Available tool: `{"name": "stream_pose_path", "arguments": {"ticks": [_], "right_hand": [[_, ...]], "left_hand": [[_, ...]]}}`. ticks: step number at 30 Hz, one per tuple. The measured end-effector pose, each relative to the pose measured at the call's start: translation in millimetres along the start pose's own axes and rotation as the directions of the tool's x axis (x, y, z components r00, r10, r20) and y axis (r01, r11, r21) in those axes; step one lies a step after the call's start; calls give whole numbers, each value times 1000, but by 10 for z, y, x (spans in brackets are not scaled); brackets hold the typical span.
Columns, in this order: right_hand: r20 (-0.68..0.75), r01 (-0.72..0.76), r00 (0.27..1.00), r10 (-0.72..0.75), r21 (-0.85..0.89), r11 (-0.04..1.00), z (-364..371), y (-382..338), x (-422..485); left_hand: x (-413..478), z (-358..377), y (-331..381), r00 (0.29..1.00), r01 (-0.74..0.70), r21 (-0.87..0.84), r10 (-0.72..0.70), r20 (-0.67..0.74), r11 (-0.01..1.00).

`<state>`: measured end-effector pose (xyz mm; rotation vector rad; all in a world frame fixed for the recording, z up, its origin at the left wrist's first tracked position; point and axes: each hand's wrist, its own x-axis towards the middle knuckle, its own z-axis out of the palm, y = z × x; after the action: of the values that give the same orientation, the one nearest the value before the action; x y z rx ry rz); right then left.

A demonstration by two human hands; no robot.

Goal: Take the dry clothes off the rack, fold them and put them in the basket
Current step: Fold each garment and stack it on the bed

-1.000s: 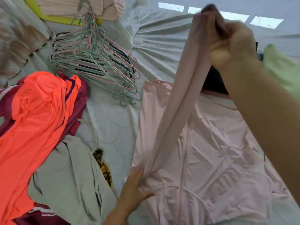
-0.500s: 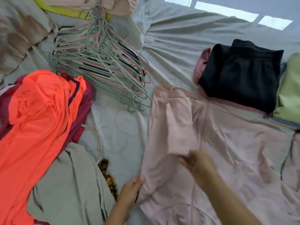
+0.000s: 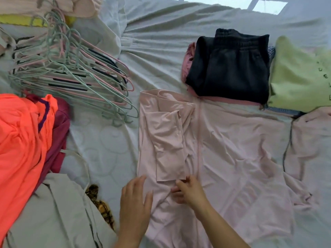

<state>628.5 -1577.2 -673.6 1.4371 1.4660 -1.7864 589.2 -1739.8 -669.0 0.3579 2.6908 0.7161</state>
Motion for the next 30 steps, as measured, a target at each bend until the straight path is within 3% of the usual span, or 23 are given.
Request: {"name": "stream_pose_path", "arguments": {"ticks": [2,3,6,8,11,12,14,16,18,20,23,27,30], "right_hand": [[0,-4,1000,4,41,999,-149,80,-17],[-20,-2,1000,3,73,997,-264,124,-5],[-183,39,983,-7,171,984,-808,277,50],[-338,92,941,-24,186,978,-1270,354,63],[-491,169,868,-79,143,975,-1879,463,-37],[-536,207,834,-131,85,975,-2034,491,-62],[-590,257,741,-321,-192,947,-2277,486,-74],[-571,265,643,-511,-460,847,-2466,414,28],[-525,189,633,-569,-608,771,-2630,318,194],[-595,68,657,-463,-565,822,-2794,235,294],[-723,62,604,-336,-378,924,-3075,177,356],[-729,-14,684,-29,-54,998,-3374,207,469],[-697,-106,717,-10,-123,987,-3451,371,414]], "left_hand": [[24,169,97,952,-305,149,300,58,941],[57,241,108,928,-370,227,351,120,901],[182,352,184,928,-341,356,251,275,870],[200,353,258,932,-302,397,180,316,867],[198,340,430,939,-295,417,181,291,860],[176,365,496,949,-267,408,165,270,873],[135,471,626,964,-201,352,121,236,914],[93,601,778,967,-191,255,137,214,948],[59,720,980,956,-240,181,200,215,954],[77,815,1276,939,-273,100,242,244,957],[240,966,1911,906,-304,-10,292,305,953],[583,1353,2837,880,-349,-44,343,328,936],[789,1710,3283,862,-381,57,332,383,923]]}}
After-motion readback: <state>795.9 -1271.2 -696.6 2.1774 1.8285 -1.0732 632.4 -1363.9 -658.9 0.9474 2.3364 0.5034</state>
